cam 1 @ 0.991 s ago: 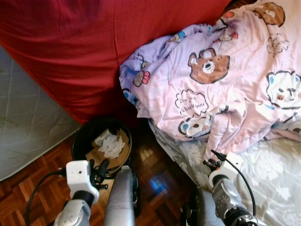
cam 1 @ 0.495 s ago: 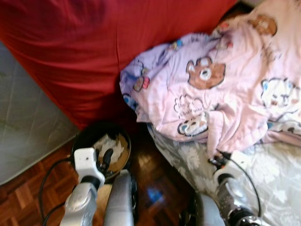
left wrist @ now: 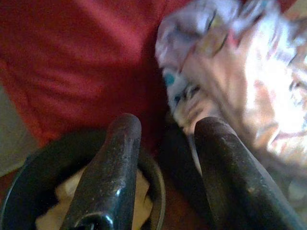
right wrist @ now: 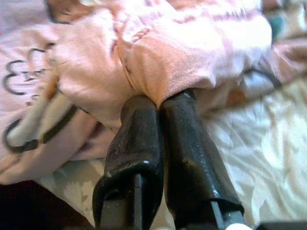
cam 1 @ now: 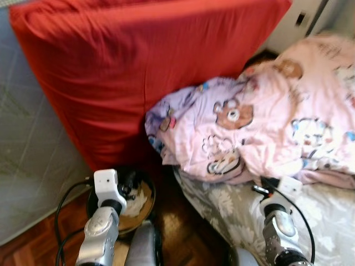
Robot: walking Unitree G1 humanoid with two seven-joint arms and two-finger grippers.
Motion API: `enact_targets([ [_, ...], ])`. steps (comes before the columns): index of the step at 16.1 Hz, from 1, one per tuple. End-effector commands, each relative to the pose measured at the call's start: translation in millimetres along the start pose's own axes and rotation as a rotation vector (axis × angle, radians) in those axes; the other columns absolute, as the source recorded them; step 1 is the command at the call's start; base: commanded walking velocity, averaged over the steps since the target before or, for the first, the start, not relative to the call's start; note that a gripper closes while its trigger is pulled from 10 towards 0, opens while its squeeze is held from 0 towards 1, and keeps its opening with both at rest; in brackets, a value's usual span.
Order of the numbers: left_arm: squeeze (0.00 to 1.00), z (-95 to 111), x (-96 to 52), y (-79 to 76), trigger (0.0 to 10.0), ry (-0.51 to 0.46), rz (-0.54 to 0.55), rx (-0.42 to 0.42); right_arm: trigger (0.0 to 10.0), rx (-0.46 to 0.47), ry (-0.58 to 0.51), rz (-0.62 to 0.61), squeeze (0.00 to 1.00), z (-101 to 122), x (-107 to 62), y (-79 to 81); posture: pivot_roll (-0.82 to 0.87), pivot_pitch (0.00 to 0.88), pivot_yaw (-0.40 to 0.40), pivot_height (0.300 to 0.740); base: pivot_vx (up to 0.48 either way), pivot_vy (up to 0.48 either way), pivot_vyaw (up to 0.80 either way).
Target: Clean up the room
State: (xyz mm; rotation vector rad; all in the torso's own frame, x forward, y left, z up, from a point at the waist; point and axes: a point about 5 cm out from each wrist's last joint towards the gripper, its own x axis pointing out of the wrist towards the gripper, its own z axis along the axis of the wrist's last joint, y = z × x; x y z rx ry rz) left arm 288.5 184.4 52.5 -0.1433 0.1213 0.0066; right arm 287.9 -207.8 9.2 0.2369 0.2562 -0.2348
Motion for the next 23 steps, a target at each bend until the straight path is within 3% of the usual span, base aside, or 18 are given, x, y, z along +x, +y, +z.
enact_targets([
  [1, 0.00, -6.8, -2.4, 4.0, 10.0, 0.016, 0.015, 0.019, 10.0, -0.046, -0.011, 0.022, 0.00, 0.4, -1.5, -1.1, 0.05, 0.034, 0.008, 0.638, 0.000, 0.000, 0.00],
  [5, 0.00, -11.1, -2.0, 2.4, 10.0, -0.005, 0.034, 0.007, 10.0, -0.212, -0.048, 0.143, 0.00, 4.8, -2.8, 6.9, 0.04, 0.017, -0.019, 0.638, 0.000, 0.000, 0.00],
  [8, 0.00, -13.2, -1.2, -1.6, 10.0, -0.008, 0.036, -0.002, 10.0, -0.235, -0.034, 0.144, 0.00, 0.5, -5.5, 4.1, 0.04, 0.006, -0.028, 0.638, 0.000, 0.000, 0.00],
  [12, 0.00, -15.0, 0.0, -2.0, 10.0, -0.004, 0.024, 0.001, 10.0, -0.151, -0.038, 0.155, 0.00, -2.4, -5.7, 17.4, 0.06, 0.013, -0.022, 0.638, 0.000, 0.000, 0.00],
  [15, 0.00, -14.2, 0.7, -0.1, 10.0, -0.009, 0.027, 0.004, 10.0, -0.155, -0.039, 0.154, 0.00, -2.2, -5.1, 21.1, 0.05, 0.028, -0.017, 0.643, 0.000, 0.000, 0.00],
  [23, 0.00, -31.9, -4.9, 12.6, 10.0, 0.077, 0.084, -0.041, 10.0, -0.138, -0.013, 0.105, 0.00, -6.7, -6.3, 15.3, 0.06, 0.050, -0.002, 0.740, 0.000, 0.000, 0.00],
])
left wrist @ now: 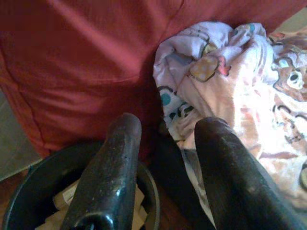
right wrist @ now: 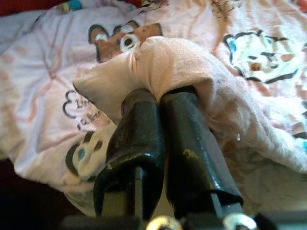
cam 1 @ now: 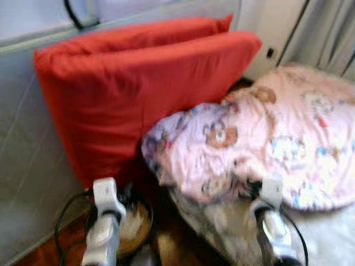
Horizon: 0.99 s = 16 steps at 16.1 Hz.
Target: Clean up the room
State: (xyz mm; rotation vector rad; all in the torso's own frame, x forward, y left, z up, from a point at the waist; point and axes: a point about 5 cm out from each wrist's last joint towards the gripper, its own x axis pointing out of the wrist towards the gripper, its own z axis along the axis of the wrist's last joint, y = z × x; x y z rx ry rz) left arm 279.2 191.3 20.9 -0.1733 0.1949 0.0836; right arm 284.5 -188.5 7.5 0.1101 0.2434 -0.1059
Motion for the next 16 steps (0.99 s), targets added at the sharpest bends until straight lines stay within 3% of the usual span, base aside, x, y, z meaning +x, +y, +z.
enact_targets([
  [1, 0.00, -4.8, -0.6, 2.5, 10.0, 0.030, 0.005, -0.017, 10.0, 0.005, 0.010, -0.012, 0.00, -1.0, -0.2, -2.1, 0.06, 0.050, -0.002, 0.740, 0.000, 0.000, 0.00],
  [5, 0.00, -31.8, -12.5, 18.8, 10.0, 0.162, 0.071, -0.051, 10.0, 0.006, 0.040, -0.032, 0.00, -5.0, -1.0, -4.6, 0.07, 0.063, 0.009, 0.740, 0.000, 0.000, 0.00],
  [8, 0.00, -55.1, -26.0, 26.9, 10.0, 0.297, 0.074, -0.008, 10.0, 0.000, 0.100, -0.084, 0.00, -15.7, -6.8, -16.2, 0.07, 0.067, 0.020, 0.740, 0.000, 0.000, 0.00],
  [11, 0.00, -69.8, -35.6, 34.1, 10.0, 0.392, 0.095, -0.021, 10.0, 0.005, 0.145, -0.142, 0.00, -23.2, -13.1, -32.6, 0.07, 0.070, 0.022, 0.740, 0.000, 0.000, 0.00],
  [14, 0.00, -89.5, -51.1, 40.0, 10.0, 0.541, 0.091, 0.045, 10.0, 0.004, 0.125, -0.133, 0.00, -20.0, -11.9, -32.3, 0.06, 0.075, 0.029, 0.740, 0.000, 0.000, 0.00],
  [16, 0.00, -95.4, -58.8, 46.4, 10.0, 0.578, 0.119, 0.058, 10.0, -0.007, 0.112, -0.104, 0.00, -18.4, -10.4, -26.7, 0.06, 0.075, 0.028, 0.740, 0.000, 0.000, 0.00],
])
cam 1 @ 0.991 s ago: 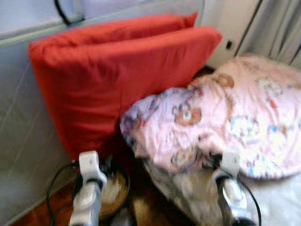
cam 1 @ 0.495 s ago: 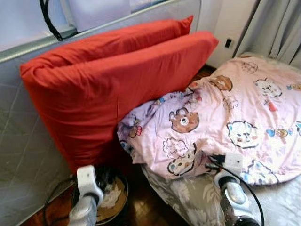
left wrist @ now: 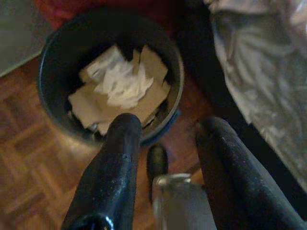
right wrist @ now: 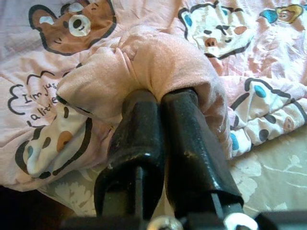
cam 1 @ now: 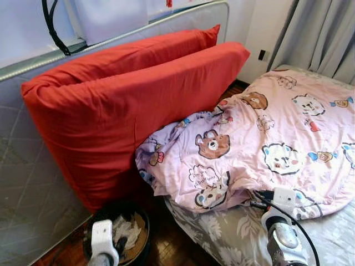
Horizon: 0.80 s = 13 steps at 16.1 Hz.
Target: Clean up the room
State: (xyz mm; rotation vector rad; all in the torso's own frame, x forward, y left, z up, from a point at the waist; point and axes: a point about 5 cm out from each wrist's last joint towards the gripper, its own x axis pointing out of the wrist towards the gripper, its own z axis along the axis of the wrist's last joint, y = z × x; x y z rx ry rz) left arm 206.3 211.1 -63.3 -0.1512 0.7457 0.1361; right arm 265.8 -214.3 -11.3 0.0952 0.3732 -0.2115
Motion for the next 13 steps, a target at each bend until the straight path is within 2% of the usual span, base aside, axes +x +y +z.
enact_targets([
  [1, 0.00, -8.2, -2.8, 8.0, 10.0, 0.041, 0.027, 0.023, 10.0, -0.001, -0.013, 0.016, 0.00, 1.5, 0.4, 4.5, 0.06, 0.075, 0.028, 0.740, 0.000, 0.000, 0.00],
  [6, 0.00, -19.9, -5.4, 7.3, 10.0, 0.085, 0.041, 0.026, 10.0, -0.026, -0.021, 0.057, 0.00, 2.6, 0.9, 13.5, 0.05, 0.081, 0.011, 0.740, 0.000, 0.000, 0.00],
  [8, 0.00, -31.1, -8.8, 6.5, 10.0, 0.121, 0.039, 0.052, 10.0, -0.027, -0.024, 0.064, 0.00, 3.2, 1.0, 14.5, 0.05, 0.080, 0.006, 0.740, 0.000, 0.000, 0.00],
  [11, 0.00, -43.5, -15.4, 16.4, 10.0, 0.161, 0.051, 0.051, 10.0, -0.032, -0.024, 0.065, 0.00, 2.9, 0.9, 14.5, 0.05, 0.079, 0.005, 0.740, 0.000, 0.000, 0.00],
  [12, 0.00, -48.2, -19.4, 25.8, 10.0, 0.176, 0.065, 0.046, 10.0, -0.033, -0.025, 0.061, 0.00, 3.0, 0.9, 14.4, 0.05, 0.077, 0.006, 0.740, 0.000, 0.000, 0.00],
  [13, 0.00, -49.4, -20.6, 28.6, 10.0, 0.181, 0.069, 0.044, 10.0, -0.033, -0.026, 0.058, 0.00, 3.4, 1.0, 14.4, 0.05, 0.077, 0.006, 0.740, 0.000, 0.000, 0.00],
])
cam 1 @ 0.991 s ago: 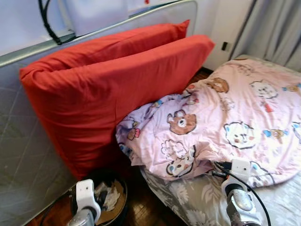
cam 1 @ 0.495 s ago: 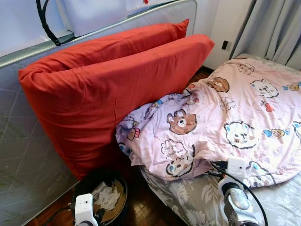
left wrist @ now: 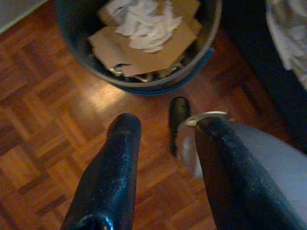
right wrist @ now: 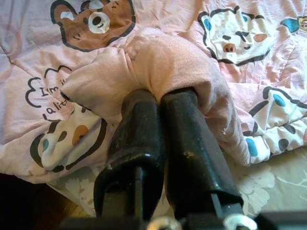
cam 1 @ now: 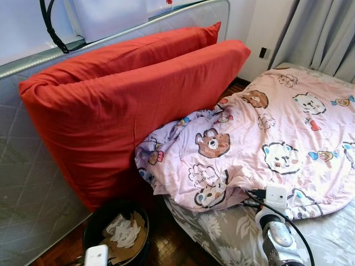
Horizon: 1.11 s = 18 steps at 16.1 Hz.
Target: Clean up the room
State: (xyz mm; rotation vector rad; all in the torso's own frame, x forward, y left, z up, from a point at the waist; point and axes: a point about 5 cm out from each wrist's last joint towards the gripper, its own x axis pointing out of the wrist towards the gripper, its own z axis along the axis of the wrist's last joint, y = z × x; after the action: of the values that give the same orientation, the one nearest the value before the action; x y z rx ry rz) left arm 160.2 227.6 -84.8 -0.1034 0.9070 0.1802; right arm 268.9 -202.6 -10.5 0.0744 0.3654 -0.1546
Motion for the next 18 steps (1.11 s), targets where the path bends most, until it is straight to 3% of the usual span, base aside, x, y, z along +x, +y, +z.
enact_targets([
  [1, 0.00, -9.2, -3.3, 8.3, 10.0, 0.037, 0.008, 0.010, 10.0, -0.004, -0.024, -0.003, 0.00, 4.6, 1.5, 1.1, 0.05, 0.075, 0.010, 0.740, 0.000, 0.000, 0.00],
  [6, 0.00, -10.7, -3.8, 9.3, 10.0, 0.043, 0.005, 0.029, 10.0, -0.003, -0.033, -0.025, 0.00, 5.6, 1.2, -2.2, 0.05, 0.064, 0.019, 0.740, 0.000, 0.000, 0.00],
  [9, 0.00, -19.2, -2.7, -13.8, 10.0, 0.059, -0.023, 0.054, 10.0, -0.013, -0.040, -0.090, 0.00, 6.3, 0.3, -10.9, 0.05, 0.057, 0.023, 0.740, 0.000, 0.000, 0.00],
  [13, 0.00, -23.7, -3.5, -21.8, 10.0, 0.057, -0.035, 0.055, 10.0, -0.005, -0.058, -0.117, 0.00, 9.9, 1.3, -12.7, 0.05, 0.050, 0.024, 0.740, 0.000, 0.000, 0.00],
  [18, 0.00, -29.7, -10.8, 9.6, 10.0, 0.056, -0.011, 0.064, 10.0, -0.013, -0.048, -0.119, 0.00, 6.7, 0.2, -9.3, 0.05, 0.061, 0.025, 0.740, 0.000, 0.000, 0.00],
])
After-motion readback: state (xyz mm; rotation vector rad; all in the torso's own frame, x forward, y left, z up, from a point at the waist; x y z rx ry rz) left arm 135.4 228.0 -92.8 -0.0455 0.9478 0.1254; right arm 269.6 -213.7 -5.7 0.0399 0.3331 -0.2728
